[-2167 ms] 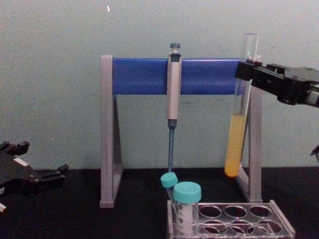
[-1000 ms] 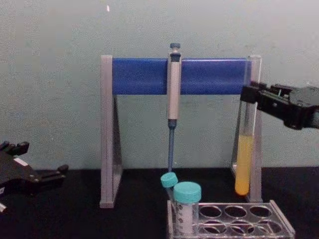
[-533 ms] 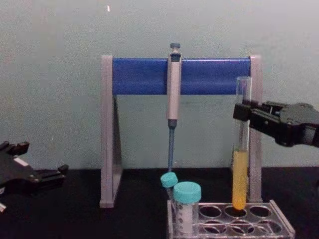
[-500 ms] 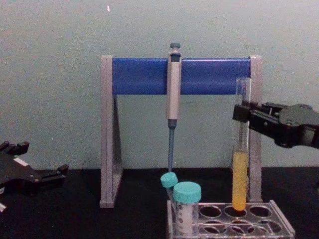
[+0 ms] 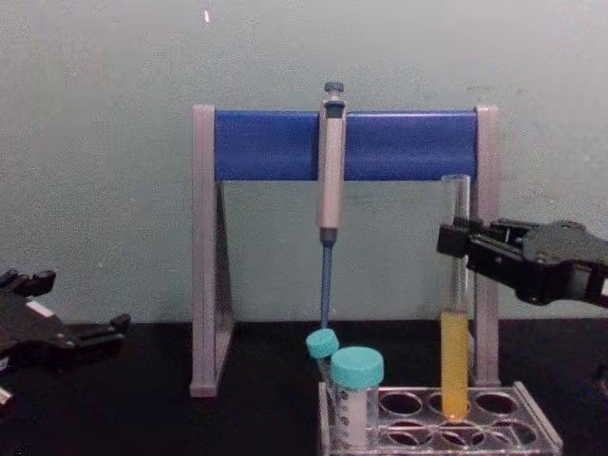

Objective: Pick up the test tube from the test tube rack, shake it, then place it back into the test tube rack.

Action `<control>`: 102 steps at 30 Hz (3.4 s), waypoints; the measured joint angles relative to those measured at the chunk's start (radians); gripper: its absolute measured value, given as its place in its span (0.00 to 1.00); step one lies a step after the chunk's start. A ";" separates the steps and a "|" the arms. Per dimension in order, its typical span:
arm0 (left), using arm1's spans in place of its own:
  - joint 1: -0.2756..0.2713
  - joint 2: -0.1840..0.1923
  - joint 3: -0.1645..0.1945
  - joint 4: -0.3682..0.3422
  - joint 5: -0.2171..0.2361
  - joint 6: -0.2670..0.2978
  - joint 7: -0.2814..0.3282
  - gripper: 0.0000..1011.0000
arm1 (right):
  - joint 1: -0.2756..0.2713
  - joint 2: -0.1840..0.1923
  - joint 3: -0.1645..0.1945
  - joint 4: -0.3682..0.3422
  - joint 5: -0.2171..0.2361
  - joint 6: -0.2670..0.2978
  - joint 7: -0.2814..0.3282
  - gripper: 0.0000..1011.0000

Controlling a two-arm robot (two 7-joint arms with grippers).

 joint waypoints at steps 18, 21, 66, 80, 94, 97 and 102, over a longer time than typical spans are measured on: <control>0.000 0.000 0.000 0.000 0.000 0.000 0.000 0.99 | 0.022 -0.011 -0.027 0.048 -0.016 0.022 0.012 0.23; 0.000 0.000 0.000 0.000 0.000 0.000 0.000 0.99 | 0.026 -0.015 -0.030 0.056 -0.018 0.023 0.015 0.23; 0.000 0.000 0.000 0.000 0.000 0.000 0.000 0.99 | 0.054 -0.025 -0.064 0.093 -0.048 0.075 0.001 0.23; 0.000 0.000 0.000 0.000 0.000 0.000 0.000 0.99 | 0.054 -0.025 -0.064 0.093 -0.048 0.074 0.003 0.23; 0.000 0.000 0.000 0.000 0.000 0.000 0.000 0.99 | 0.053 -0.025 -0.062 0.093 -0.048 0.073 0.004 0.53; 0.000 0.000 0.000 0.000 0.000 0.000 0.000 0.99 | 0.053 -0.025 -0.062 0.093 -0.048 0.073 0.004 0.63; 0.000 0.000 0.000 0.000 0.000 0.000 0.000 0.99 | 0.053 -0.025 -0.063 0.093 -0.048 0.072 0.004 0.78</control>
